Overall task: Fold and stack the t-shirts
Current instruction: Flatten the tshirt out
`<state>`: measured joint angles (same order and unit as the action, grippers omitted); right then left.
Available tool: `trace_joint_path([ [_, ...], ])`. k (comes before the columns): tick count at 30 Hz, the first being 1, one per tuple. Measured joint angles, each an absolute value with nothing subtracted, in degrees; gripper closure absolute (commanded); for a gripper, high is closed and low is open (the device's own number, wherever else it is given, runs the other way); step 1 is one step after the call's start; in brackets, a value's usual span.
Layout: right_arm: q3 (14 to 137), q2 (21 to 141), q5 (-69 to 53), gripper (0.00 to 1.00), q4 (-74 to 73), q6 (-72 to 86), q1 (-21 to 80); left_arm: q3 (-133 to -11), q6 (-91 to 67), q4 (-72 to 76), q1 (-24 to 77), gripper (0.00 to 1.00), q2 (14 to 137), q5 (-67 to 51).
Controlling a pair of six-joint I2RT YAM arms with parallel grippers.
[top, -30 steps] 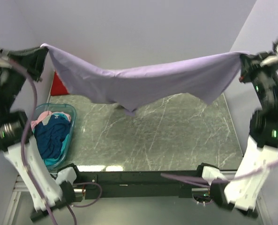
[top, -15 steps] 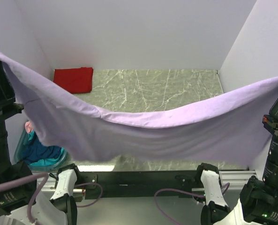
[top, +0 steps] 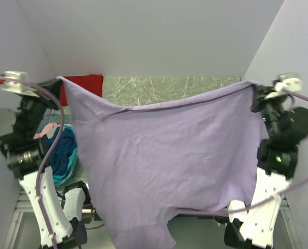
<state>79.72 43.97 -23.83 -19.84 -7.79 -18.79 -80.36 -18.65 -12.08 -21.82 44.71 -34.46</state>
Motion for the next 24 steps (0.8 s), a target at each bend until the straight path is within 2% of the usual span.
trace_joint_path([
  [5, 64.42, 47.48, -28.56, 1.0, -20.8, -7.75, -18.79, -66.5, -17.28, -14.04, -20.45, 0.99, 46.41, -37.78],
  [10, 58.35, 57.54, -29.34, 1.0, -19.97, -6.39, -18.79, -62.7, -15.49, -14.06, -13.58, 0.99, 55.51, -35.51],
  [17, 63.44, 79.55, -29.87, 1.0, -15.33, -3.79, -18.76, -66.17, -15.53, -10.07, -6.83, 1.0, 80.84, -29.43],
  [24, 77.82, 100.92, -29.85, 1.0, -14.81, -1.76, -18.74, -85.36, -16.43, -10.5, -6.09, 1.0, 106.41, -25.96],
])
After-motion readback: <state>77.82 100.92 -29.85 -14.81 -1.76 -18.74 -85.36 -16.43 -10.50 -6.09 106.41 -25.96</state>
